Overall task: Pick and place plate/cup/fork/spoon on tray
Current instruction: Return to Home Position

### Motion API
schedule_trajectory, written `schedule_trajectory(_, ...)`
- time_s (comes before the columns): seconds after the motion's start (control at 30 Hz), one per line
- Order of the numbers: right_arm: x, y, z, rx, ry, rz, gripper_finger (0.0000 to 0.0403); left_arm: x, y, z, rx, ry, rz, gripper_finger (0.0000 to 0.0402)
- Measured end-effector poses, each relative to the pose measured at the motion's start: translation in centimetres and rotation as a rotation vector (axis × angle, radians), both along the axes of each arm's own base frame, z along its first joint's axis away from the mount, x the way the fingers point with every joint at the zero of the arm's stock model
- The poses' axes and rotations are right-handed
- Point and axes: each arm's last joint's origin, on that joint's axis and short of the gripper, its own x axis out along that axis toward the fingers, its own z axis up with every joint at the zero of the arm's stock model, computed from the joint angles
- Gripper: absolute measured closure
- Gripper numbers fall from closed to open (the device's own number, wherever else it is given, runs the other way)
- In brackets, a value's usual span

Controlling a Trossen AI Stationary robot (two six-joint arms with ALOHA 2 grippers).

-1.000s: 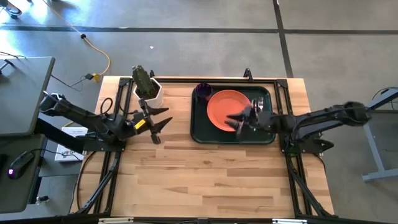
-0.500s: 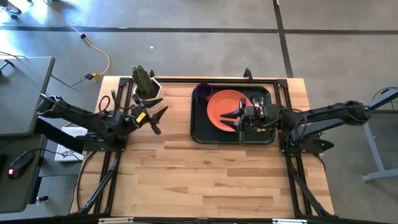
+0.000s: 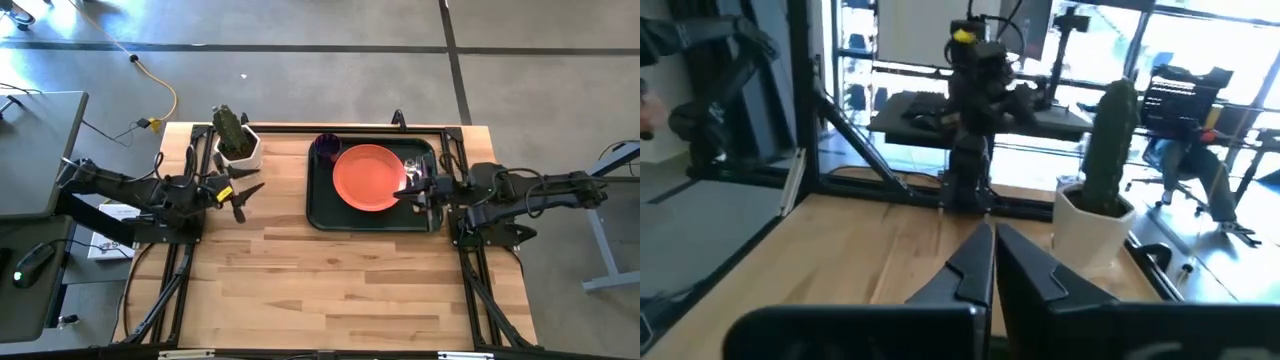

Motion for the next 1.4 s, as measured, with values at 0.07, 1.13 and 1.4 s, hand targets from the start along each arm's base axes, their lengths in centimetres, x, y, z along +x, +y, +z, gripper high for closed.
schedule_trajectory(0.07, -0.8, -0.3, -0.9, 0.007, -0.031, -0.026, 0.0401, 0.0, 0.3, 0.1, -0.008, -0.011, -0.056, 0.0251)
schedule_trajectory(1.13, -5.6, -0.8, -10.0, 0.153, -0.173, 0.093, 0.0403, -4.2, 1.4, -7.2, -0.224, -0.174, -0.285, 0.0401)
schedule_trajectory(1.4, -6.0, -0.9, -10.9, 0.101, -0.098, 0.055, 0.0403, -5.4, 1.5, -7.1, -0.179, -0.205, -0.298, 0.0401)
